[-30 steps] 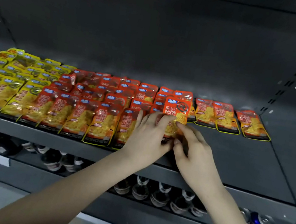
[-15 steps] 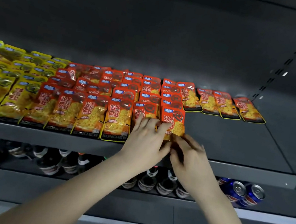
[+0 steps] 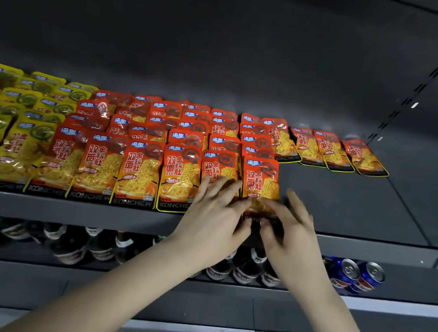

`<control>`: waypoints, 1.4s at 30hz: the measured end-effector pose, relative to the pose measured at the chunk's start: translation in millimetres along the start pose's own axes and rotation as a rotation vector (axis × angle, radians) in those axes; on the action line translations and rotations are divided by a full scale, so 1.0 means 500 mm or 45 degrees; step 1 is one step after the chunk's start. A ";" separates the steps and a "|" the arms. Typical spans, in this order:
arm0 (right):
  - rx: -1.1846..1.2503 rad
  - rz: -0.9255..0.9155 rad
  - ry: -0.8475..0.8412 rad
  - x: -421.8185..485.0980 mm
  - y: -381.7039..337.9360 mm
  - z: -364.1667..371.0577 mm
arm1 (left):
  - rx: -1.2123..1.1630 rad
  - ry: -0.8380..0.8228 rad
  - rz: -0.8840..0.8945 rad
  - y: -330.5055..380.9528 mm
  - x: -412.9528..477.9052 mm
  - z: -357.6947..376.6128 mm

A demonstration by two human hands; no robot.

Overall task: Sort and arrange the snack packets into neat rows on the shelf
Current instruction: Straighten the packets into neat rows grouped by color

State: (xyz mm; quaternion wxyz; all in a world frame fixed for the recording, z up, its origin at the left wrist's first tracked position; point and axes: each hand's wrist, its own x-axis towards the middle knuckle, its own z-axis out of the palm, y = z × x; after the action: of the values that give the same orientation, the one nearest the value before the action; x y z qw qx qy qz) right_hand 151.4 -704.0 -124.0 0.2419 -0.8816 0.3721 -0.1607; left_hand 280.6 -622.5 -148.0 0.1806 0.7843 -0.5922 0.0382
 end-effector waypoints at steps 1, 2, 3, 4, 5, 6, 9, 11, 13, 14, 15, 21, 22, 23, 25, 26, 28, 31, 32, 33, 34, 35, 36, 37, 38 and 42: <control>0.015 -0.023 0.021 -0.001 0.002 -0.001 | -0.014 -0.002 -0.011 -0.002 0.000 -0.003; 0.031 -0.041 0.038 -0.001 0.003 -0.001 | -0.016 0.005 -0.019 -0.004 0.001 -0.006; 0.046 -0.051 0.048 -0.001 0.005 -0.001 | -0.012 0.009 -0.025 -0.004 0.003 -0.009; 0.062 -0.059 0.059 0.000 0.006 -0.001 | -0.012 0.017 -0.030 -0.003 0.005 -0.012; 0.081 -0.061 0.068 0.001 0.009 -0.002 | -0.013 0.029 -0.032 0.000 0.008 -0.012; 0.103 -0.063 0.074 0.003 0.013 -0.004 | -0.017 0.037 -0.032 0.003 0.012 -0.013; 0.153 -0.076 0.080 0.012 0.026 -0.014 | -0.008 0.052 -0.014 0.019 0.028 -0.014; 0.170 -0.078 0.082 0.022 0.039 -0.025 | 0.001 0.055 -0.008 0.032 0.044 -0.013; 0.178 -0.081 0.088 0.035 0.056 -0.039 | -0.004 0.051 -0.014 0.045 0.064 -0.016; 0.178 -0.081 0.091 0.043 0.066 -0.047 | -0.018 0.031 -0.023 0.053 0.076 -0.017; 0.179 -0.083 0.095 0.050 0.077 -0.056 | -0.025 0.011 -0.029 0.062 0.088 -0.017; 0.191 -0.093 0.111 0.091 0.148 -0.116 | 0.001 -0.004 -0.010 0.125 0.165 0.000; 0.190 -0.093 0.121 0.099 0.162 -0.128 | 0.004 -0.004 -0.006 0.139 0.181 0.004; 0.186 -0.093 0.133 0.107 0.179 -0.141 | 0.013 0.000 0.009 0.156 0.199 0.008; 0.170 -0.099 0.154 0.126 0.209 -0.166 | 0.028 0.021 0.041 0.187 0.236 0.016; 0.163 -0.092 0.159 0.134 0.224 -0.179 | 0.028 0.026 0.057 0.202 0.253 0.020; 0.152 -0.063 0.164 0.150 0.253 -0.203 | 0.023 0.028 0.089 0.228 0.286 0.031; 0.107 -0.052 0.144 0.184 0.296 -0.227 | 0.034 -0.038 0.098 0.257 0.332 0.048; 0.086 -0.039 0.115 0.198 0.312 -0.233 | 0.049 -0.090 0.075 0.264 0.349 0.056; 0.056 -0.015 0.076 0.213 0.326 -0.238 | 0.077 -0.141 0.050 0.269 0.365 0.065; 0.014 0.017 0.028 0.228 0.341 -0.242 | 0.107 -0.183 0.027 0.272 0.380 0.076; -0.035 0.047 -0.020 0.242 0.355 -0.247 | 0.127 -0.213 0.009 0.276 0.393 0.087; -0.076 0.071 -0.058 0.256 0.367 -0.252 | 0.136 -0.235 -0.006 0.282 0.406 0.096; -0.103 0.083 -0.080 0.268 0.378 -0.257 | 0.139 -0.248 -0.017 0.288 0.418 0.106; -0.113 0.087 -0.092 0.279 0.389 -0.261 | 0.142 -0.259 -0.023 0.296 0.429 0.115; -0.131 0.090 -0.155 0.319 0.424 -0.264 | 0.138 -0.358 -0.035 0.330 0.476 0.145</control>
State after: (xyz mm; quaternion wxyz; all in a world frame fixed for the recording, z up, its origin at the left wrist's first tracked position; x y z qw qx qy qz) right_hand 74.8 -990.2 -113.6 0.2240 -0.8873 0.3954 -0.0788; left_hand 184.0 -902.9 -111.2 0.0539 0.7985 -0.5981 -0.0428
